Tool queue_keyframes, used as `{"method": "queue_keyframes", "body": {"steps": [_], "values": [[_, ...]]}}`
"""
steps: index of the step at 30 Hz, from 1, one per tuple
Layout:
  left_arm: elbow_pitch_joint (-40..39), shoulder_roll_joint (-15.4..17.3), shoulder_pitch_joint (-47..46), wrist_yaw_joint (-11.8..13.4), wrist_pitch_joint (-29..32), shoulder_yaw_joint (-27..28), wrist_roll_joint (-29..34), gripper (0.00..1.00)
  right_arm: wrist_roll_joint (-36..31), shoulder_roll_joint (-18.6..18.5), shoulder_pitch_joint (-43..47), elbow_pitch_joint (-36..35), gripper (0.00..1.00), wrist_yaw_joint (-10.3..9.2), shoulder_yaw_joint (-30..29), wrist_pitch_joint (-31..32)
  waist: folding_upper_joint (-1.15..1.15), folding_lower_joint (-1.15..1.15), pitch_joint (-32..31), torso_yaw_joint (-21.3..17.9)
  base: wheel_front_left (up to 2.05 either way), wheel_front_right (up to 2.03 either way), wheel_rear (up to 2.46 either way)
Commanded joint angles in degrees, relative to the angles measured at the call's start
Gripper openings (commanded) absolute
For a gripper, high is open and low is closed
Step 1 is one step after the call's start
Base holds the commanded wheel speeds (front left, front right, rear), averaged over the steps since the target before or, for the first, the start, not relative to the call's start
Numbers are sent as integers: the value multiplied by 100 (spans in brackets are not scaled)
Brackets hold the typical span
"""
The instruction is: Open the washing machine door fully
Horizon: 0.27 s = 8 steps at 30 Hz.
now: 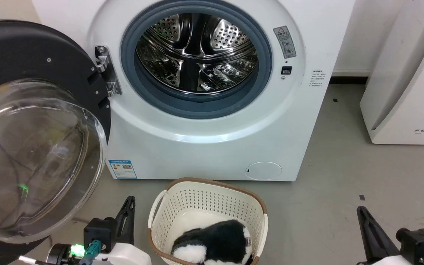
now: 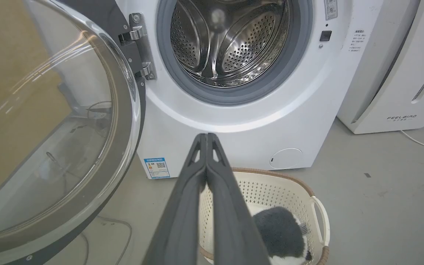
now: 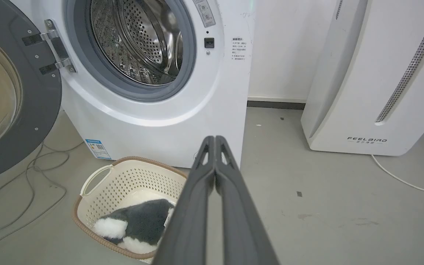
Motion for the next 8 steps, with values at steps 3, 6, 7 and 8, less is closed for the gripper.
{"method": "queue_keyframes", "body": {"steps": [3, 6, 7, 8], "values": [[-43, -52, -37, -55, 27, 72, 85, 0, -40, 8, -139, 37, 0, 10, 18, -33, 0, 0, 3, -2, 0, 0, 0], [-54, -77, -40, -77, 38, 109, 115, 0, -56, 8, -167, 56, 0, 11, 26, -36, 0, 0, 7, -5, 0, 0, 0], [-57, -85, -41, -85, 42, 121, 124, 0, -61, 8, -176, 63, 0, 12, 28, -37, 0, 0, 8, -5, 0, 0, 0], [-61, -93, -42, -92, 45, 133, 134, 0, -67, 8, -185, 69, 0, 12, 31, -38, 0, 0, 9, -6, 0, 0, 0]]}}
